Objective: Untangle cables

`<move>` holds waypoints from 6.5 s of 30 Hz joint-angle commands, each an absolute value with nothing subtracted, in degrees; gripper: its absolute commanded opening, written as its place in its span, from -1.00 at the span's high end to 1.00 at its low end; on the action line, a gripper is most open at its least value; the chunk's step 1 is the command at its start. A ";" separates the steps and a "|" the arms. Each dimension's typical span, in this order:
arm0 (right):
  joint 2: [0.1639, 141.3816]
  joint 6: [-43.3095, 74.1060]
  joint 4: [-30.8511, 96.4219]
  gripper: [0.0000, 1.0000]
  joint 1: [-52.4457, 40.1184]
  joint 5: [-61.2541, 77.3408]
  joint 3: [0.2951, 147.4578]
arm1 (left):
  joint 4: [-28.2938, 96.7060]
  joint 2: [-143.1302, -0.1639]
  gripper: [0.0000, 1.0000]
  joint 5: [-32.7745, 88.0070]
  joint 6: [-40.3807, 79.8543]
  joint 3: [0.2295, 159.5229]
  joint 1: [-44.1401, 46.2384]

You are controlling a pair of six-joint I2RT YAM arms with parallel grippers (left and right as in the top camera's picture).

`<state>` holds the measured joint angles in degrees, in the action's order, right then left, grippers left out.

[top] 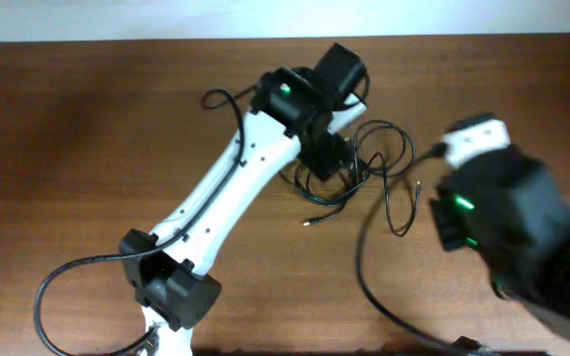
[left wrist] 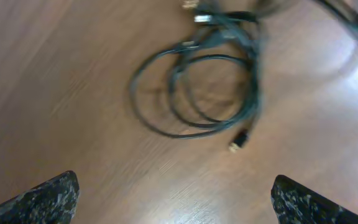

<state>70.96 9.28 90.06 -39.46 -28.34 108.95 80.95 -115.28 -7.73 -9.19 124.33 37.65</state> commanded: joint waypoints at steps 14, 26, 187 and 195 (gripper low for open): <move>112.44 -20.99 66.85 0.29 -4.10 4.34 103.18 | 90.32 -110.76 -0.98 -5.15 0.38 125.03 31.75; 123.39 -20.99 65.52 0.30 1.15 14.83 101.03 | 90.59 -110.76 -0.98 -5.10 0.40 125.03 31.90; 114.34 -6.28 68.73 0.93 -26.26 14.57 111.20 | 96.75 -119.44 -0.43 10.26 -4.75 148.90 12.84; 108.20 -5.45 94.35 0.92 -29.52 15.07 151.81 | 96.73 -119.44 -0.43 10.26 -4.78 146.85 14.46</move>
